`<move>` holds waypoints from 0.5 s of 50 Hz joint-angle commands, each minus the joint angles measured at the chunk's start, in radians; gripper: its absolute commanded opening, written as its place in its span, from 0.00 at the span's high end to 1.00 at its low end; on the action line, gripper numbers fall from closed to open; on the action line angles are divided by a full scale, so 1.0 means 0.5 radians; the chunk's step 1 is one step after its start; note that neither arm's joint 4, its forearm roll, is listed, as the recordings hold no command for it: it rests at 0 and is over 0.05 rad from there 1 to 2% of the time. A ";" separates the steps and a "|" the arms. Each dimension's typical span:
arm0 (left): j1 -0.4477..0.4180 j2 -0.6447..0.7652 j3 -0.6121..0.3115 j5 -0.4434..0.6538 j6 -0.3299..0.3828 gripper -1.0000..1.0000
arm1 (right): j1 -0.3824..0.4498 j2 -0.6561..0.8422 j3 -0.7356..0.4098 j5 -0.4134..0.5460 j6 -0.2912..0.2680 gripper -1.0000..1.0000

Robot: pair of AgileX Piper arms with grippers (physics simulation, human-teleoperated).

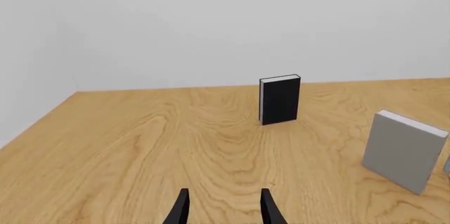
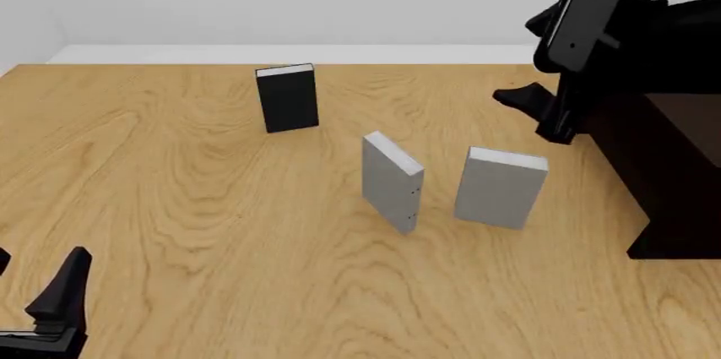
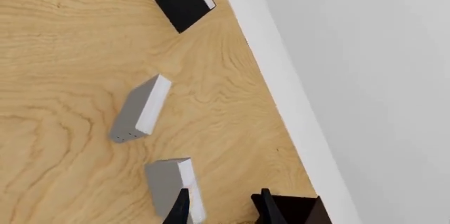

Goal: Pick up the book on the right and place it on the cabinet shelf.

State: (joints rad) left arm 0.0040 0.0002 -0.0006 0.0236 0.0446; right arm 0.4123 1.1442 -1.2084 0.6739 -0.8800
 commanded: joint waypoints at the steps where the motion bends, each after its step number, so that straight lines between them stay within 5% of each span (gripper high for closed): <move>1: 0.002 0.000 0.001 0.020 -0.001 0.00 | 0.017 0.112 -0.057 0.096 -0.109 0.00; 10: 0.013 0.000 -0.001 0.025 -0.009 0.00 | -0.013 0.203 -0.106 0.190 -0.236 0.00; 25: 0.031 0.000 -0.001 0.026 -0.031 0.00 | -0.025 0.403 -0.360 0.392 -0.159 0.00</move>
State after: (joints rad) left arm 0.0168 0.0002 -0.0007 0.0367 0.0344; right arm 0.4014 1.2862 -1.3249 0.8120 -0.9661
